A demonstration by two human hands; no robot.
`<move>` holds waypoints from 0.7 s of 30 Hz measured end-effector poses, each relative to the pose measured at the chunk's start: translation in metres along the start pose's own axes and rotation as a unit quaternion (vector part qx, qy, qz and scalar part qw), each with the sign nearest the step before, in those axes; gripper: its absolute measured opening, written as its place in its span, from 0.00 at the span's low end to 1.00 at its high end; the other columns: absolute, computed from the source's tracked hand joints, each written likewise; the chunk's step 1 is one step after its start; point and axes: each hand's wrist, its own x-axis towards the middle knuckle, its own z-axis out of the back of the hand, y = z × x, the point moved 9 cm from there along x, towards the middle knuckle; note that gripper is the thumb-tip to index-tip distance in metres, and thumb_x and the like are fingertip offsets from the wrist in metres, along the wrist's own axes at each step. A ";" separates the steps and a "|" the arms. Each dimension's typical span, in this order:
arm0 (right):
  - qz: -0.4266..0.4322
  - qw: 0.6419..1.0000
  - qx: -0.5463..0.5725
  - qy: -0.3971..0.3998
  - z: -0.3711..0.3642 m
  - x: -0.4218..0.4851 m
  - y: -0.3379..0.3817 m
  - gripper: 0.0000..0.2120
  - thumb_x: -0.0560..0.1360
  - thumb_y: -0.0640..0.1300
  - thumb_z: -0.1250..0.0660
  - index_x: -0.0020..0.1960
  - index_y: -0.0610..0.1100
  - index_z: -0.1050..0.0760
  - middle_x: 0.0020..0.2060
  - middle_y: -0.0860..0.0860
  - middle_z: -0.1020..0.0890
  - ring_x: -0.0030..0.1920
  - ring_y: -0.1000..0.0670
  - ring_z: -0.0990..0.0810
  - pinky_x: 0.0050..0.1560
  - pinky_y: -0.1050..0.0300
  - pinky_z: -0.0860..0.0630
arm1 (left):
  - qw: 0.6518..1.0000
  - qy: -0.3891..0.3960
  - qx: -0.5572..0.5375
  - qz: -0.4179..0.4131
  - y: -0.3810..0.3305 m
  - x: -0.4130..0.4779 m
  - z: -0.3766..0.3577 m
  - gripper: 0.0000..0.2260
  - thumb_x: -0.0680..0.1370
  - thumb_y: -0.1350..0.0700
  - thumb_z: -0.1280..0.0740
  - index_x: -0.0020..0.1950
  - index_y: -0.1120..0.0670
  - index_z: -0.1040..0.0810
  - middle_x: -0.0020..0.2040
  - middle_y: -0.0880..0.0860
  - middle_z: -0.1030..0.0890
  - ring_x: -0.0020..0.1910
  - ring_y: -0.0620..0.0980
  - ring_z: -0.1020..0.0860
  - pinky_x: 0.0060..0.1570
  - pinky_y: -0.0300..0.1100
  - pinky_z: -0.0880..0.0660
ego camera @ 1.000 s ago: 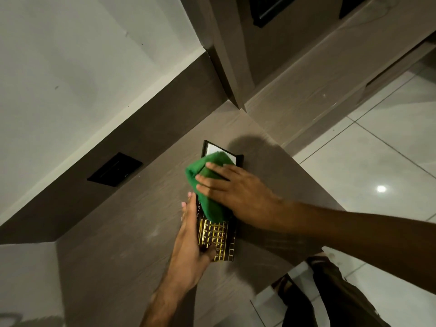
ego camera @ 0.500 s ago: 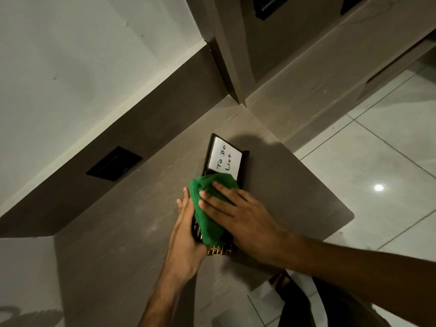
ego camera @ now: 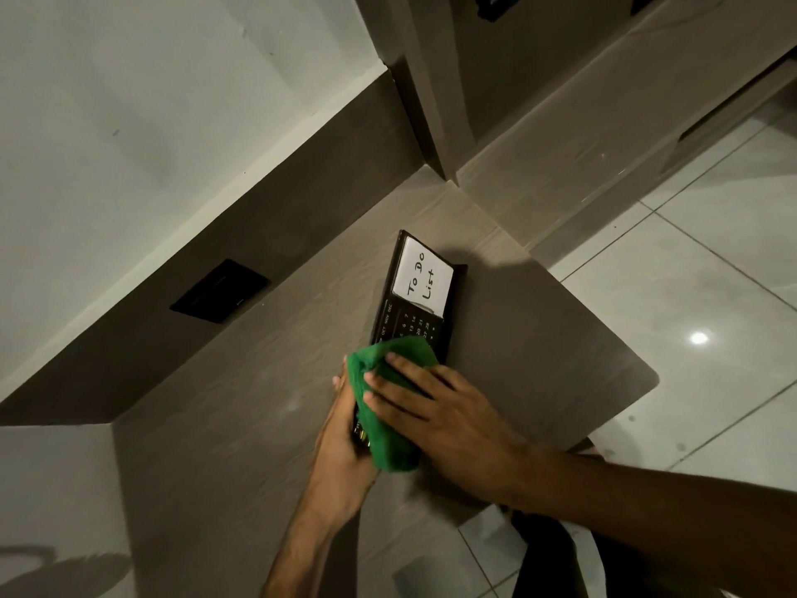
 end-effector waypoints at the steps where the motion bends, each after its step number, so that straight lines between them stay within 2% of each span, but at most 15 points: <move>1: -0.019 1.000 0.003 -0.009 0.004 0.004 -0.008 0.36 0.70 0.44 0.31 0.75 0.45 0.38 0.76 0.48 0.37 0.77 0.43 0.45 0.67 0.42 0.35 | 1.000 0.002 0.007 0.003 0.000 0.000 0.001 0.46 0.70 0.70 0.28 0.75 0.37 0.46 0.80 0.48 0.45 0.79 0.57 0.44 0.72 0.67 0.38; 3: -0.074 0.997 0.004 -0.022 0.016 0.012 -0.028 0.35 0.70 0.42 0.38 0.77 0.45 0.40 0.77 0.49 0.39 0.77 0.43 0.46 0.67 0.41 0.36 | 1.000 0.000 0.027 0.006 -0.001 0.000 0.002 0.48 0.71 0.72 0.30 0.71 0.31 0.50 0.79 0.41 0.52 0.80 0.56 0.48 0.73 0.66 0.40; 5: -0.089 0.995 -0.001 -0.036 0.019 0.014 -0.032 0.35 0.69 0.42 0.38 0.76 0.45 0.39 0.76 0.48 0.38 0.77 0.42 0.45 0.66 0.41 0.35 | 0.999 0.000 0.038 -0.007 -0.004 0.000 0.002 0.47 0.71 0.72 0.31 0.71 0.31 0.51 0.78 0.38 0.52 0.80 0.49 0.53 0.76 0.62 0.45; 8: 0.030 0.998 -0.040 -0.030 -0.001 0.001 0.004 0.38 0.66 0.44 0.26 0.74 0.46 0.35 0.74 0.49 0.33 0.75 0.42 0.42 0.66 0.42 0.34 | 1.000 0.006 0.016 -0.008 -0.001 0.000 0.002 0.43 0.71 0.71 0.29 0.75 0.39 0.45 0.79 0.48 0.43 0.79 0.51 0.43 0.74 0.61 0.37; 10: 0.089 0.994 -0.061 -0.005 -0.011 -0.008 0.011 0.41 0.64 0.48 0.22 0.73 0.47 0.35 0.73 0.49 0.32 0.75 0.43 0.43 0.67 0.43 0.35 | 1.000 0.015 0.026 0.002 0.005 0.000 0.001 0.42 0.72 0.70 0.30 0.78 0.46 0.46 0.80 0.52 0.42 0.79 0.53 0.44 0.74 0.63 0.39; 11: 0.101 0.992 -0.082 0.002 -0.009 -0.008 0.004 0.41 0.64 0.48 0.22 0.73 0.48 0.35 0.74 0.50 0.33 0.75 0.44 0.43 0.67 0.43 0.36 | 1.000 0.019 0.025 0.005 0.006 0.000 0.001 0.43 0.72 0.71 0.30 0.78 0.46 0.47 0.80 0.52 0.44 0.79 0.53 0.45 0.74 0.64 0.39; 13: 0.080 0.989 -0.125 -0.012 0.003 0.000 -0.019 0.39 0.66 0.46 0.23 0.74 0.48 0.35 0.74 0.50 0.33 0.76 0.43 0.43 0.67 0.43 0.36 | 1.000 0.019 0.014 0.004 0.005 0.001 0.000 0.46 0.71 0.73 0.32 0.77 0.40 0.49 0.81 0.49 0.47 0.80 0.54 0.46 0.74 0.64 0.39; 14: 0.053 0.991 -0.122 -0.030 0.011 0.004 -0.032 0.37 0.67 0.43 0.26 0.74 0.47 0.35 0.74 0.49 0.33 0.75 0.42 0.42 0.67 0.43 0.37 | 1.000 0.015 0.021 -0.001 0.002 0.001 0.001 0.47 0.71 0.73 0.32 0.76 0.37 0.51 0.81 0.45 0.50 0.80 0.53 0.49 0.75 0.63 0.42; 16: 0.014 0.994 -0.093 -0.064 0.020 0.007 -0.043 0.35 0.68 0.40 0.30 0.74 0.45 0.34 0.73 0.48 0.32 0.75 0.41 0.40 0.67 0.44 0.39 | 0.999 0.008 0.044 -0.014 -0.003 0.001 0.001 0.48 0.71 0.73 0.32 0.75 0.36 0.53 0.78 0.39 0.55 0.80 0.48 0.54 0.77 0.60 0.46; 18: 0.045 0.993 -0.092 -0.063 0.008 0.000 -0.028 0.36 0.67 0.41 0.27 0.74 0.46 0.34 0.74 0.48 0.33 0.75 0.41 0.41 0.68 0.43 0.39 | 0.999 0.010 0.038 -0.016 -0.003 0.001 0.000 0.46 0.71 0.73 0.32 0.75 0.38 0.51 0.80 0.42 0.52 0.80 0.50 0.51 0.77 0.61 0.44; 21: 0.148 0.983 -0.110 -0.027 -0.016 -0.012 0.003 0.40 0.68 0.48 0.23 0.75 0.48 0.38 0.76 0.50 0.36 0.76 0.44 0.45 0.70 0.44 0.42 | 0.999 0.018 0.030 -0.017 -0.001 0.000 0.001 0.45 0.72 0.71 0.31 0.76 0.40 0.50 0.81 0.51 0.46 0.80 0.53 0.46 0.74 0.63 0.40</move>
